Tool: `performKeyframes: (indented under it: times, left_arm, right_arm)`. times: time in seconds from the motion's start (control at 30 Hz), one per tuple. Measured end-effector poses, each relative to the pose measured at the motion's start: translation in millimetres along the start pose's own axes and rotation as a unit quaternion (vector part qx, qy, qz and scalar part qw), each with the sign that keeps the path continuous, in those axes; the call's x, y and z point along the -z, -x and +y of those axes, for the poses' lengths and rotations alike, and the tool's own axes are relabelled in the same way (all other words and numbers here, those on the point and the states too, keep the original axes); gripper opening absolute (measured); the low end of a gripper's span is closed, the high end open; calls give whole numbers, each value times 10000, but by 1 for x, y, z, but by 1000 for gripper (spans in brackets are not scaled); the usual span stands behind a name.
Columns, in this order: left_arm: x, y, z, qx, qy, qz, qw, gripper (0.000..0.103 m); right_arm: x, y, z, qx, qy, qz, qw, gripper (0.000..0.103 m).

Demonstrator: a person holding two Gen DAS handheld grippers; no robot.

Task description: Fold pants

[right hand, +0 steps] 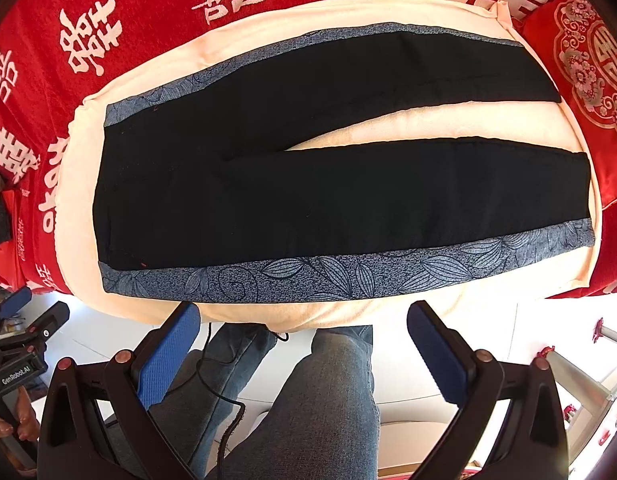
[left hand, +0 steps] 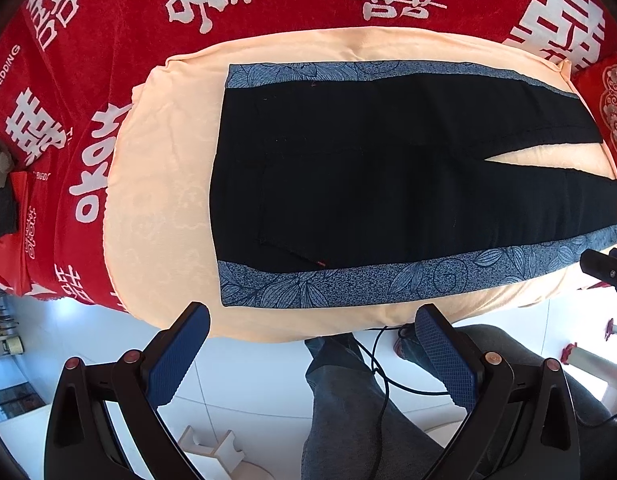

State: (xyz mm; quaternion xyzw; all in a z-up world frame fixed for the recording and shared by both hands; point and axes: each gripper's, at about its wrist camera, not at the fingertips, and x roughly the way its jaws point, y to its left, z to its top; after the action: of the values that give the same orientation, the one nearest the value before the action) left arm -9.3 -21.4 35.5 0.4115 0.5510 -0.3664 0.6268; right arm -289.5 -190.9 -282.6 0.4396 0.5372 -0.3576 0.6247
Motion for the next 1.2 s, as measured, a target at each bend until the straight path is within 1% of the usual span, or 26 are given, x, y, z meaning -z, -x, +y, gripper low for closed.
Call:
performKeyframes:
  times: [0.07,0.13,0.2,0.27,0.3,0.37,0.47,0.53,0.57,0.63,0.73,0.77,0.8,0.87,0.9,0.93,1.03,1.07,1.1,1.13,1.2]
  left_arm:
    - [0,1,0,83,147,8,9999,103]
    - [2,0,2,192,363,25,9992,103]
    - [5,0,3,264,643,26,9976,103]
    - [7,-2,5,332,908,21,9953,103]
    - [9,-3,7,392,1046,12,9937,103]
    - [11,-7,11,516,1273,-2,9905,103]
    - [17,-21,18,678,1523,25,9860,103]
    - [22,-35,24,762,1622,60,9838,103]
    - [25,-43,28,802,1658,69,9829,103]
    - [30,-63,35,934,1711,56,9808,103]
    - [38,-102,45,1255,1821,74,9752,103]
    - [41,-116,48,1332,1870,114,9732,103]
    - [44,-130,52,1420,1949,151,9704,103]
    - [52,-153,59,1689,2116,143,9625,103]
    - [56,-166,62,1808,2206,164,9583,103]
    - [59,-176,65,1931,2298,178,9537,103]
    - [64,-201,69,2330,2567,151,9379,103]
    - [64,-206,69,2453,2623,132,9332,103]
    - [62,-209,71,2579,2666,76,9286,103]
    - [60,-210,71,2676,2686,13,9254,103]
    - [54,-208,70,2761,2675,-66,9231,103]
  right_arm:
    - [-1,1,-5,-62,49,28,10000,103]
    - [-2,1,-11,-271,52,50,9996,103]
    - [-3,1,-19,-822,-56,45,9966,103]
    - [-4,0,-28,-1482,-220,59,9887,103]
    - [-5,-3,-33,-1853,-305,77,9822,103]
    - [-4,-9,-36,-2209,-345,63,9747,103]
    - [1,-29,-32,-2467,-334,311,9680,103]
    - [6,-47,-29,-2588,-494,475,9635,103]
    - [10,-59,-28,-2717,-583,552,9590,103]
    - [18,-89,-22,-3056,-806,790,9455,103]
    - [33,-130,-19,-3300,-997,954,9338,103]
    - [37,-141,-18,-3343,-1035,979,9317,100]
    - [43,-156,-16,-3444,-1075,1004,9272,97]
    - [49,-179,-17,-3587,-1177,1046,9201,71]
    - [52,-187,-19,-3662,-1238,1017,9166,69]
    - [52,-193,-22,-3754,-1272,961,9131,69]
    - [48,-206,-29,-3884,-1323,682,9094,69]
    - [46,-208,-32,-3979,-1377,600,9050,69]
    - [43,-208,-34,-4145,-1463,533,8966,69]
    - [41,-207,-36,-4239,-1497,473,8920,69]
    - [39,-203,-36,-4345,-1418,341,8888,69]
